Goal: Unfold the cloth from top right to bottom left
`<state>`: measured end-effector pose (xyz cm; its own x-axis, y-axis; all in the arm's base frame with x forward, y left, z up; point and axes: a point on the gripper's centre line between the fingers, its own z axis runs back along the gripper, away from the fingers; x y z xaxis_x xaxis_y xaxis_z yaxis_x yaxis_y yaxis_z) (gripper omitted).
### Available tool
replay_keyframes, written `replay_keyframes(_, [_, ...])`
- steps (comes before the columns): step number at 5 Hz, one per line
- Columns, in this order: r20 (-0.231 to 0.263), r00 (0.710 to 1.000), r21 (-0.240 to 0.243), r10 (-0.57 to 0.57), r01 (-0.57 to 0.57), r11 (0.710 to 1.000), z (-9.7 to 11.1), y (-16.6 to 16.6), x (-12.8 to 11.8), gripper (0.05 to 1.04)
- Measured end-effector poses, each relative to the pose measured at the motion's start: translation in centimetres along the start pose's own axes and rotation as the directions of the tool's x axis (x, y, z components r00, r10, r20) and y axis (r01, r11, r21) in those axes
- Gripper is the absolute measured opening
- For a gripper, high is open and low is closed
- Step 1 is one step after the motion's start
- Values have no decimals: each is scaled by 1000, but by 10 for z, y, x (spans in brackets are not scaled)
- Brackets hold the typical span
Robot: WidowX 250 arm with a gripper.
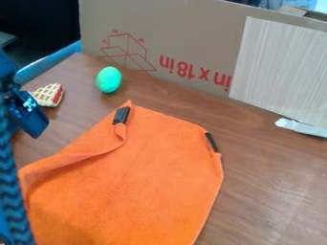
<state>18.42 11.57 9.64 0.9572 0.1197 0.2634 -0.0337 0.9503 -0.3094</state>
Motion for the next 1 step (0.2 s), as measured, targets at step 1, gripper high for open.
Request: replay_keyframes(1, [0,1000,28,-1,1,1000,4,-2,2,1000])
